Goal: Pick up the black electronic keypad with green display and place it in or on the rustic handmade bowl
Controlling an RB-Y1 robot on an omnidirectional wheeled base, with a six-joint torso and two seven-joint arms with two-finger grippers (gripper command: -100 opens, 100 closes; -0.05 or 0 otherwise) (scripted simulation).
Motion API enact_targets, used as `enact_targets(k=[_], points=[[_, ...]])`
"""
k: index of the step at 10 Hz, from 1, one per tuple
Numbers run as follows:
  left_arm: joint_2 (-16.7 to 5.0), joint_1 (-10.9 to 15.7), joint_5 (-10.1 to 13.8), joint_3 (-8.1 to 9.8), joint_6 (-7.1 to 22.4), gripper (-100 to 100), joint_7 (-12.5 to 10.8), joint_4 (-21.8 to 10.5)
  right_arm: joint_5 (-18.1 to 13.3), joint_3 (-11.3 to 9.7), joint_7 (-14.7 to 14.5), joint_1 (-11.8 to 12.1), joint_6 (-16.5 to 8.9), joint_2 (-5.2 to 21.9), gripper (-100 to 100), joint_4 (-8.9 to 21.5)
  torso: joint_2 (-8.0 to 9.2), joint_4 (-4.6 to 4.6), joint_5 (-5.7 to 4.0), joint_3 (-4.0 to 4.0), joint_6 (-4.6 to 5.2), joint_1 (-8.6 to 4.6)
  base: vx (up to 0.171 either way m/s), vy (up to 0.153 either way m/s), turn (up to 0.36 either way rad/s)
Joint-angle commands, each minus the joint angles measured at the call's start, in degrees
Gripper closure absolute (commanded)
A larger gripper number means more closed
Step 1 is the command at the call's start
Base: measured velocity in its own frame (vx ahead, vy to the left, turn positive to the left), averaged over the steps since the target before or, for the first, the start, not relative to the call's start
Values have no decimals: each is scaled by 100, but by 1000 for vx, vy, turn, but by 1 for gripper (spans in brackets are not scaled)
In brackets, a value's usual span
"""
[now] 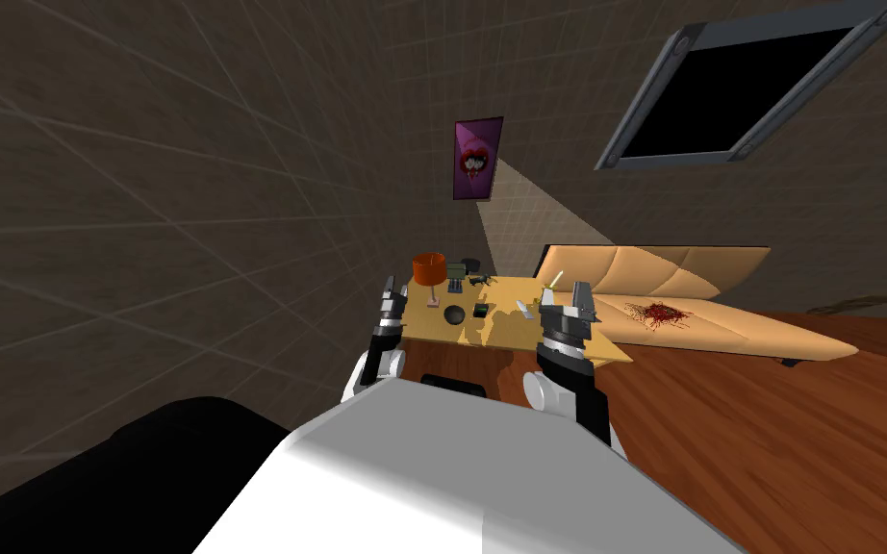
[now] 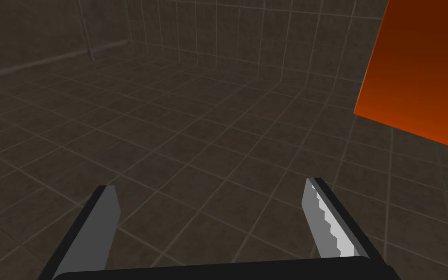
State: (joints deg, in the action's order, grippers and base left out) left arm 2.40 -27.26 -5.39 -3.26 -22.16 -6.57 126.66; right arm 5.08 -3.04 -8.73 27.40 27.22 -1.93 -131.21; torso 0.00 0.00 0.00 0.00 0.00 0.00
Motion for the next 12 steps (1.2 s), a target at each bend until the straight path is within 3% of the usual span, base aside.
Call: enact_targets(k=[1, 7, 8, 12], points=[[0, 0, 0, 0, 0, 0, 0, 0, -32, 1, 38, 41, 14, 176, -100, 15, 0, 0, 0, 0, 0, 0, -48, 18, 78], [1, 2, 0, -2, 0, 0, 0, 0, -426, 65, 360, 279, 121, 1202, -100, 250, 58, 13, 9, 34, -3, 38, -137, 78, 224], [1, 2, 0, -1, 0, 0, 0, 0, -540, 72, 431, 321, 144, 1375, -100, 333, 52, 13, 8, 32, -2, 33, 61, 66, 188], [0, 0, 0, 1, 0, 0, 0, 0, -540, 72, 431, 321, 144, 1432, -100, 333, 4, 1, -1, 3, 2, -7, 9, 13, 36]])
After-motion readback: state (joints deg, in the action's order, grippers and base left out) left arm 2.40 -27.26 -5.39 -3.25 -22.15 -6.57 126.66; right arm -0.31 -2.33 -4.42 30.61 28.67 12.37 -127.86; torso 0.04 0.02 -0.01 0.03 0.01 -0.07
